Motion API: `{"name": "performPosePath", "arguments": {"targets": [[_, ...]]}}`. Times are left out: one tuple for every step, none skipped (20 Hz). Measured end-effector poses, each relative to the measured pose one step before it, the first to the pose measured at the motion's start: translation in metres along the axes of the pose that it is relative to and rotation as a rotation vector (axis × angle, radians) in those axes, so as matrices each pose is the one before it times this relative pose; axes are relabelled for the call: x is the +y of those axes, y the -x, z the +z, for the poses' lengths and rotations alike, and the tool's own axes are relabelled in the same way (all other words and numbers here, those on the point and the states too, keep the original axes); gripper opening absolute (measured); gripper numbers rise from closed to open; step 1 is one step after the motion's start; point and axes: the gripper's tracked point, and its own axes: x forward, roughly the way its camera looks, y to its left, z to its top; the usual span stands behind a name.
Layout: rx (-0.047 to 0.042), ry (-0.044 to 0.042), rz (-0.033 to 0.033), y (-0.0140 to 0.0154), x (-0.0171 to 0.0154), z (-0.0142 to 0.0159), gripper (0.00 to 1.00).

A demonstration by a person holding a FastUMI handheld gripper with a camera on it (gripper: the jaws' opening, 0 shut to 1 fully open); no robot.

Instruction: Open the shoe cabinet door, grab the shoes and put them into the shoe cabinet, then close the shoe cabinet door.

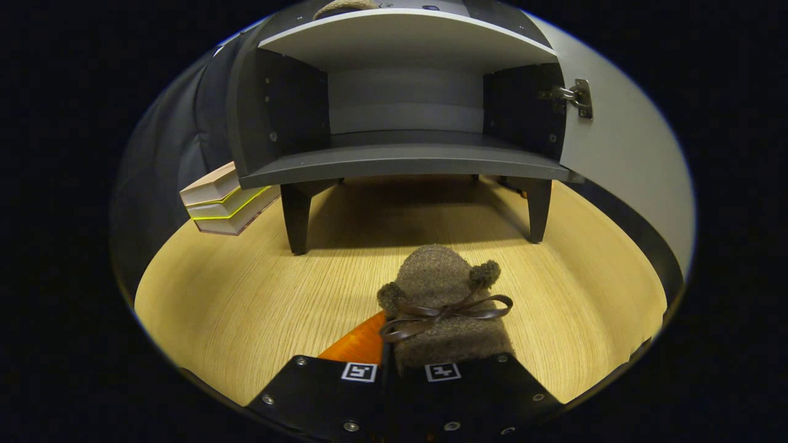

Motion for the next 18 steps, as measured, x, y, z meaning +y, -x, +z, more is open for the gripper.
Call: {"name": "performPosePath", "arguments": {"targets": [[-0.00257,0.01265,-0.00458,0.00063,-0.00023,0.00093,0.13],[0.0041,0.01415,-0.00022,-0.00055,0.00039,-0.00089,0.1],[-0.00217,0.01094,0.00233,-0.00009,0.00007,0.00079,0.09],[0.00093,0.00454,0.0061,0.0,0.00036,0.00002,0.07],[0.0024,-0.00525,0.00668,-0.00031,-0.00009,0.00002,0.06],[0.00686,-0.01538,0.00706,0.00163,-0.00053,0.00014,0.05],[0.00712,-0.02458,0.00313,0.00109,-0.00071,0.00103,0.05],[0.00123,-0.01704,-0.00706,0.00366,-0.00256,0.00316,0.04],[-0.00583,-0.00751,-0.00519,0.00595,-0.00254,0.00505,0.04],[-0.01172,0.00161,-0.00829,0.0093,-0.00208,0.00675,0.04],[-0.01523,0.01028,-0.01014,0.01142,-0.00048,0.00852,0.04],[-0.00734,0.01315,-0.00761,0.01385,-0.00164,0.00904,0.04],[-0.01082,0.00735,-0.00384,0.01471,-0.00105,0.01054,0.04],[-0.01227,0.0016,-0.00502,0.01525,-0.00116,0.01149,0.04],[-0.0097,-0.00225,-0.00614,0.01544,-0.00175,0.01313,0.04],[-0.00747,-0.00635,-0.00385,0.0154,-0.0008,0.0121,0.04],[-0.01271,-0.01105,-0.00328,0.01291,0.00051,0.01337,0.04],[-0.01255,-0.00839,-0.00506,0.01413,-0.00037,0.01362,0.04]]}}
